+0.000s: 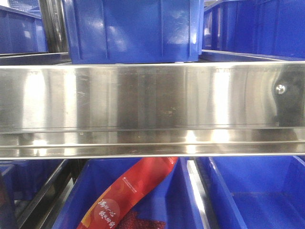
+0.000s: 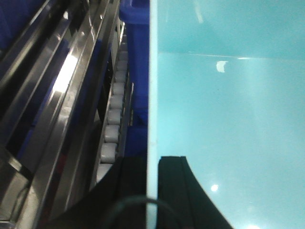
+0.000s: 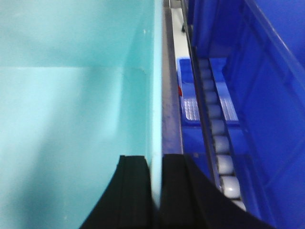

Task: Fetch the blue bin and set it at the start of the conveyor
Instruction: 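Pull the held bin back clear of the shelf rack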

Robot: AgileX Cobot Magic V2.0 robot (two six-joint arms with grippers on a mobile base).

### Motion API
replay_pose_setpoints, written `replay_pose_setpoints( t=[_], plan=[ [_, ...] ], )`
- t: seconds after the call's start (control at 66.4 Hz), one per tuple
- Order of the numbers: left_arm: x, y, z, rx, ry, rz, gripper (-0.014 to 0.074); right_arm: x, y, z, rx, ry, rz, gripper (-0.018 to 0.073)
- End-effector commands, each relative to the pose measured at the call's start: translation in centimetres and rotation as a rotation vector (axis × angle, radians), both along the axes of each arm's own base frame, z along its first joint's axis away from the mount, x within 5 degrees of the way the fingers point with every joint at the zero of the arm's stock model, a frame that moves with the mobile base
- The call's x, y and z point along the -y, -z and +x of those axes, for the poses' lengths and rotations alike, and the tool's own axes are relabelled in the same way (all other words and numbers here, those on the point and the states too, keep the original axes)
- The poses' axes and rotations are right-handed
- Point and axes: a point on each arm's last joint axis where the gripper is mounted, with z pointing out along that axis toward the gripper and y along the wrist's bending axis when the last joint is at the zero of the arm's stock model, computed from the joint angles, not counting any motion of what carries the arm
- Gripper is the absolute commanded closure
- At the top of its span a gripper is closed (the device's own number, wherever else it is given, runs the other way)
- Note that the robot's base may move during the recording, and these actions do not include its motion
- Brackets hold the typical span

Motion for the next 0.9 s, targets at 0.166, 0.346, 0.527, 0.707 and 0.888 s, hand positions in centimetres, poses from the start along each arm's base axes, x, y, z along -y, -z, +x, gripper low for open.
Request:
replay_pose_setpoints(
  t=[0.166, 0.346, 0.527, 0.707, 0.888],
  plan=[
    [0.36, -0.85, -0.23, 0.064, 0.043, -0.004, 0.0708, -0.48, -1.03, 0.0, 0.093, -0.05, 0.023, 0.0721],
    [0.36, -0.85, -0.23, 0.064, 0.044, -0.002, 0.0708, -0.51, -1.07, 0.02, 0.097, -0.053, 0.025, 0.0721],
    [0.36, -0.85, -0.23, 0.064, 0.044, -0.002, 0.0708, -0.59, -1.16, 0.07, 0.108, -0.06, 0.03, 0.0721],
    [0.36, -0.85, -0.23, 0.064, 0.044, -0.002, 0.0708, -0.59, -1.17, 0.07, 0.109, -0.06, 0.03, 0.0721],
    [0.36, -0.85, -0.23, 0.064, 0.044, -0.002, 0.0708, -0.74, -1.34, 0.14, 0.13, -0.074, 0.039, 0.0721]
  ],
)
